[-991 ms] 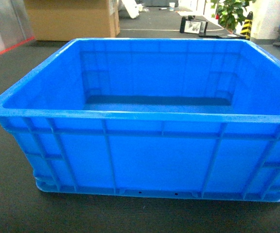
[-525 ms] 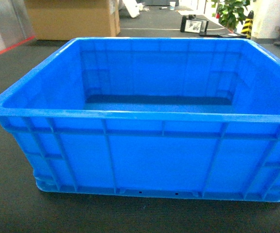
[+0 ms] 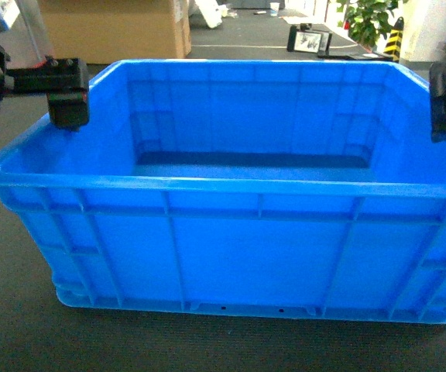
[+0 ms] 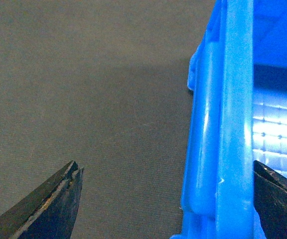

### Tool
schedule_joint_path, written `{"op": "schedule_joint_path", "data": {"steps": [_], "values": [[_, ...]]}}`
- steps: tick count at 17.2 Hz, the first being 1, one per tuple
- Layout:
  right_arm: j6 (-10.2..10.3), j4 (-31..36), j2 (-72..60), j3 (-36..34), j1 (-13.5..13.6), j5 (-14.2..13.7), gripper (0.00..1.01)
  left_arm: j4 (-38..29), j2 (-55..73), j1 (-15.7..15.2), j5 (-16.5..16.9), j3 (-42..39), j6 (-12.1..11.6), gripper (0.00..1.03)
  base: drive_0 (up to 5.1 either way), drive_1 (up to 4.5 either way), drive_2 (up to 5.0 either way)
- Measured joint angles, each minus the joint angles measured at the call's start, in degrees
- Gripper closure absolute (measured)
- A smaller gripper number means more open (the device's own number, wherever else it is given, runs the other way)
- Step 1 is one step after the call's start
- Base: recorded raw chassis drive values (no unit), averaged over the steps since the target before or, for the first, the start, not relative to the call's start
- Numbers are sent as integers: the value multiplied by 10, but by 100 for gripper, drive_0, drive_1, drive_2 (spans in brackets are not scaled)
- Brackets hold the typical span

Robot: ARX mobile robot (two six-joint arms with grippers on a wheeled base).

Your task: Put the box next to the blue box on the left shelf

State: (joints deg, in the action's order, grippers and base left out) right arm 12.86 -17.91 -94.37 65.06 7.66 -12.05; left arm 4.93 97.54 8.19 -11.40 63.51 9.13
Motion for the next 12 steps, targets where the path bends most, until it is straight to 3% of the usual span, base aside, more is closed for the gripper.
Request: {"op": "schedule_joint_path", "data": {"steps": [7,12], "values": [[-3,25,-31,-15,3,-17,5,39,28,14,-12,16,1,6,0,0,0],[-12,33,-31,-15,2,-18,49,92,29,26,-2,31,-5,49,0,0,0]]}}
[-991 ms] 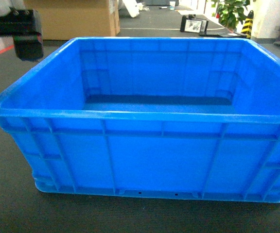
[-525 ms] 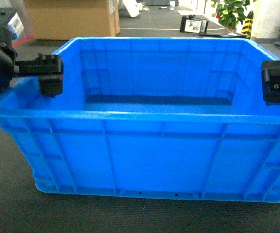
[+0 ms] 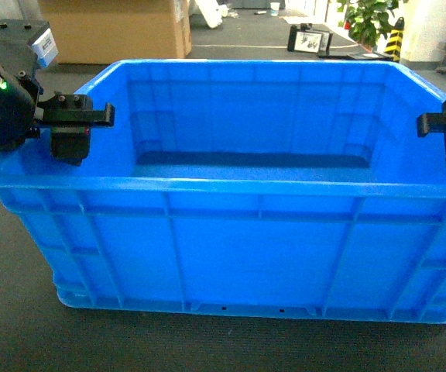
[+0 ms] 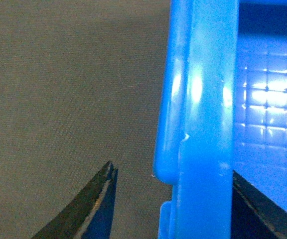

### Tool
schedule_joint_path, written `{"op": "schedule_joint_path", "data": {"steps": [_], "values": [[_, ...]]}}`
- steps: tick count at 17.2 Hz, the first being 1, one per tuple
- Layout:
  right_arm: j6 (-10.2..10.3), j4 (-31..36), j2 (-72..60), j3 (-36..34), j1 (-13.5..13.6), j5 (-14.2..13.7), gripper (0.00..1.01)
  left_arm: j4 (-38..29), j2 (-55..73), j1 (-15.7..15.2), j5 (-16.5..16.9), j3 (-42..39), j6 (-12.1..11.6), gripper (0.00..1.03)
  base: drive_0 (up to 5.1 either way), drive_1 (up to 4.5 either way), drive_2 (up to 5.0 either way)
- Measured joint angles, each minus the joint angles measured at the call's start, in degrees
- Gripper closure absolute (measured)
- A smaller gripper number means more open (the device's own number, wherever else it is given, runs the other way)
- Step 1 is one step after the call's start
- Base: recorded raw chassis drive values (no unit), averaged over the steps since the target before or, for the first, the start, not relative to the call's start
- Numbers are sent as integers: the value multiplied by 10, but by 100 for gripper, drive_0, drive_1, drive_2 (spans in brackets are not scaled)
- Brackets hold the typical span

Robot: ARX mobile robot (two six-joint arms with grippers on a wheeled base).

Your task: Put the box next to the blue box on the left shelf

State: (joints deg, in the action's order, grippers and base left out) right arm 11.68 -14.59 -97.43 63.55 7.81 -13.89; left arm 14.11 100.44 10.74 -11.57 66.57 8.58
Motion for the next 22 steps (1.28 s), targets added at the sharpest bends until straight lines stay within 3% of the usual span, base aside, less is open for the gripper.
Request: {"op": "schedule_joint_path", "data": {"steps": [3,4,7,10,12,15,18,19,21,22], "values": [[-3,1,2,0,0,7,80,6,-2,3,8,1,2,82,0,0,0],[-3,1,3,-1,1,7,81,7,-3,3,7,1,5,85,0,0,0],[-3,5,14,-12,2,5,83,5,-11,8,0,-5,17,88,0,0,0],[-8,38,64,-49,22,-17,83,-18,-66,22,-33,-54,13,89,0,0,0],[-12,59,131,-82,45,-34,83,-45,-151,30,-52,-108,2,89,0,0,0],[-19,87,276,-166,97,-84,84,-68,-328,53,-105,-216,-10,89,0,0,0],[-17,56,374,-249,146,-126,84,-17,-443,90,-148,-303,13,89,0,0,0],[-2,34,415,-282,174,-145,84,15,-501,107,-166,-340,24,89,0,0,0],[14,21,482,-313,197,-167,85,55,-608,139,-206,-384,55,89,0,0,0],[14,27,493,-313,197,-171,85,47,-626,144,-210,-389,56,90,0,0,0]]}}
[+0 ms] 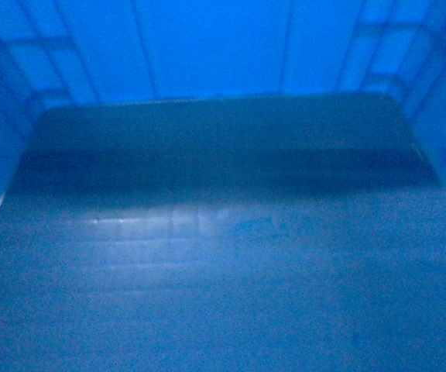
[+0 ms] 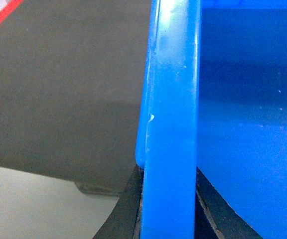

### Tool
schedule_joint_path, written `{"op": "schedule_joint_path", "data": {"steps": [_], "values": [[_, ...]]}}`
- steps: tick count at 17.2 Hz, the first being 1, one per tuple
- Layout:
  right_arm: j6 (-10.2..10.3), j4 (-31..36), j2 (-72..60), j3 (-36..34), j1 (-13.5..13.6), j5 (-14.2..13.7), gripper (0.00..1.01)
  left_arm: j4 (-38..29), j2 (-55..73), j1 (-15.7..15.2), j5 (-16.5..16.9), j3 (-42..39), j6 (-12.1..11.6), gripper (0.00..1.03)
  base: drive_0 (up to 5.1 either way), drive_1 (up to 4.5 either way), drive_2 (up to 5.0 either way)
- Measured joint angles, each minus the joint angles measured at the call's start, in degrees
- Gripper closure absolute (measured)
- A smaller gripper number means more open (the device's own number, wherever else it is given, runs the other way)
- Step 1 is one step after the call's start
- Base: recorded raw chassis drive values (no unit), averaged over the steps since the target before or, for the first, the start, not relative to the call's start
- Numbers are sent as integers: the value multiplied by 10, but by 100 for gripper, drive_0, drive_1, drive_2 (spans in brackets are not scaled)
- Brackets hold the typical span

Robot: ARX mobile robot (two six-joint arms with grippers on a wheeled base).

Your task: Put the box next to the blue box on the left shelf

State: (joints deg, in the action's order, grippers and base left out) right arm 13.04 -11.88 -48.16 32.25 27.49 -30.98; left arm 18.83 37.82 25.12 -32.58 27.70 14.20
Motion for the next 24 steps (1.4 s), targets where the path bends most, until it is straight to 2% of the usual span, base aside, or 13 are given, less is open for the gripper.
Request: {"op": "schedule_joint_path", "data": {"steps": [1,2,3,4,16,24], "values": [[-11,19,7,0,-1,-11,85,-35,-13,13,-18,-7,-13,90,0,0,0],[-32,47,9,0,-1,-28,85,-67,-13,22,-28,-12,-28,90,0,0,0],[-52,61,12,0,-1,-34,85,-79,-12,22,-29,-12,-31,90,0,0,0],[-62,62,15,0,0,-37,85,-79,-12,22,-29,-12,-31,90,0,0,0],[-69,55,13,-1,0,-38,85,-73,-12,22,-26,-16,-31,90,0,0,0],[-70,55,13,-1,0,-38,85,-73,-12,22,-26,-16,-31,90,-141,-141,-141]]}}
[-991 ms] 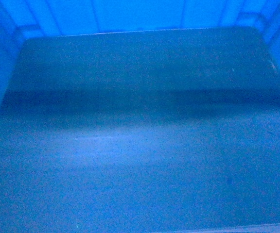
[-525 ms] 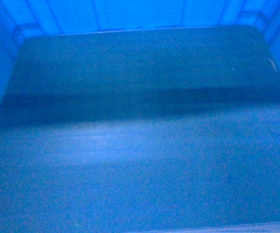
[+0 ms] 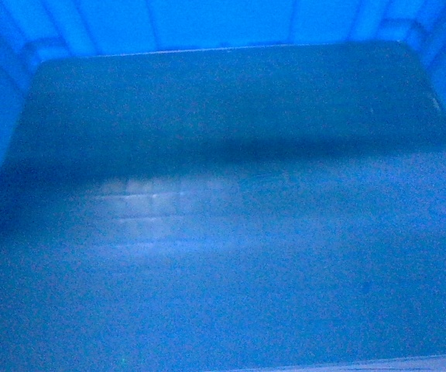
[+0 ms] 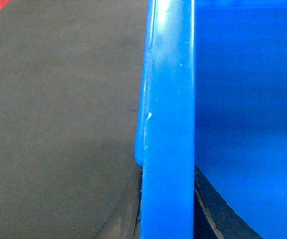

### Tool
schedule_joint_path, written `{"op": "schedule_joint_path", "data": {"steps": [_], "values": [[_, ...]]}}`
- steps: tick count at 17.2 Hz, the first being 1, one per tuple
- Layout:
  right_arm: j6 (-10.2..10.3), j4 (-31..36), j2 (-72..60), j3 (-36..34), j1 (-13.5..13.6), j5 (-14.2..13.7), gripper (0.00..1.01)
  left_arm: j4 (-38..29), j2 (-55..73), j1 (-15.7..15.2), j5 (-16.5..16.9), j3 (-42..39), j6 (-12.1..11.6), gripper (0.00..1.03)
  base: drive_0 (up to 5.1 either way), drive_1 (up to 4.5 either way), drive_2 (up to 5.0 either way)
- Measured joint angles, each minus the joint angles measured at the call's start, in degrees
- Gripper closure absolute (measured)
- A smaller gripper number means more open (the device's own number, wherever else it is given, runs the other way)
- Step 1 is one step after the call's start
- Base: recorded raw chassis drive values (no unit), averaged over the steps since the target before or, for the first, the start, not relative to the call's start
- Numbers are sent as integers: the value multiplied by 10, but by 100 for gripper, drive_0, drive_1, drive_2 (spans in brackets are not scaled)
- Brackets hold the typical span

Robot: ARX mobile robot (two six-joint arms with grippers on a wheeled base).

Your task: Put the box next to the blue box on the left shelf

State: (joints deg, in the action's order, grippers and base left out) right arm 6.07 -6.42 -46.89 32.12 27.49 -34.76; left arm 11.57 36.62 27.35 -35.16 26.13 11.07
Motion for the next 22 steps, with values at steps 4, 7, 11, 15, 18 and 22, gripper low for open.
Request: {"op": "schedule_joint_path", "data": {"steps": [4,7,11,15,18,22], "values": [[-1,0,0,0,0,0,85,0,0,0,0,0,0,90,-132,-132,-132],[-1,0,0,0,0,0,85,0,0,0,0,0,-2,90,-135,-135,-135],[-1,0,0,0,0,0,85,0,0,0,0,0,-4,90,-140,-140,-140],[-1,0,0,0,0,0,85,0,0,0,0,0,-5,90,-148,-148,-148],[-1,0,0,0,0,0,85,0,0,0,0,0,-5,90,-131,-131,-131],[-2,0,0,0,0,0,85,0,0,0,0,0,-6,90,-134,-134,-134]]}}
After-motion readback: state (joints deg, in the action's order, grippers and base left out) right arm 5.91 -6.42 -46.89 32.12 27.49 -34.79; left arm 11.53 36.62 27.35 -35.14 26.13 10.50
